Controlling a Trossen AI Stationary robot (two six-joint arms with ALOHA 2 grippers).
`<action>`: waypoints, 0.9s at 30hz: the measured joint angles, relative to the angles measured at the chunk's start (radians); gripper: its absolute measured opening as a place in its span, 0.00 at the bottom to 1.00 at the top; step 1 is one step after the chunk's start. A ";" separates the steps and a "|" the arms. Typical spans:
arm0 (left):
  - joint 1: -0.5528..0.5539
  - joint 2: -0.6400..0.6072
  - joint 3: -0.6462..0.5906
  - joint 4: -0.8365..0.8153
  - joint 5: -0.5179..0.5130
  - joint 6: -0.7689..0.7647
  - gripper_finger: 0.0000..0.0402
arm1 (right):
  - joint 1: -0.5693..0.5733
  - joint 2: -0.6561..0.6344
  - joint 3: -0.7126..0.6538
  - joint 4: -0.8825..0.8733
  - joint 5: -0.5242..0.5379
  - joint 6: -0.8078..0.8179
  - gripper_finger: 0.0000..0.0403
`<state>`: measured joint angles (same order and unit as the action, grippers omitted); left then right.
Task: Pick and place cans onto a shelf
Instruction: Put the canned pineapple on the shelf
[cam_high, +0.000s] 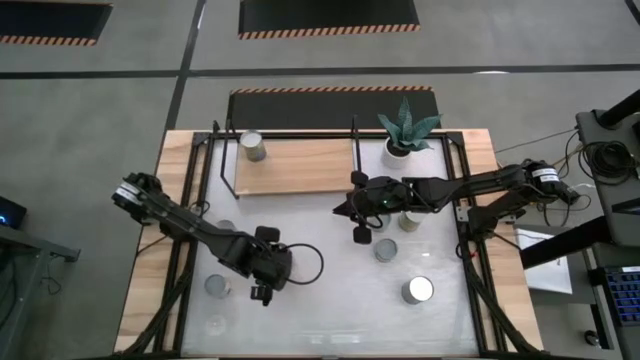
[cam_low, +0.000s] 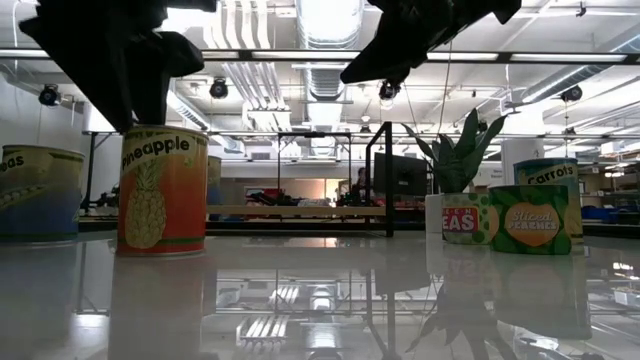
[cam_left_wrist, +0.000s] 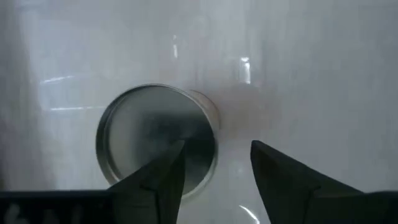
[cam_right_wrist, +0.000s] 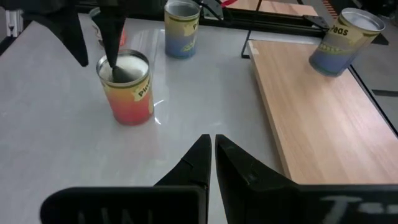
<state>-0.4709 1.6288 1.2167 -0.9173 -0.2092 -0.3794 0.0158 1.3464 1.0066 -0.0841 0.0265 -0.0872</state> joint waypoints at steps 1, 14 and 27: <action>0.000 0.004 0.000 0.000 -0.016 0.000 0.40 | 0.000 0.000 0.000 0.000 0.000 -0.001 0.03; 0.000 0.027 0.002 0.005 -0.053 -0.004 0.11 | 0.000 0.002 0.000 -0.001 0.000 0.000 0.03; 0.001 0.002 0.019 -0.020 -0.053 0.016 0.00 | 0.013 0.002 -0.001 0.000 0.000 -0.001 0.03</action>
<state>-0.4702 1.6308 1.2354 -0.9371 -0.2621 -0.3632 0.0287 1.3487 1.0058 -0.0845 0.0269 -0.0887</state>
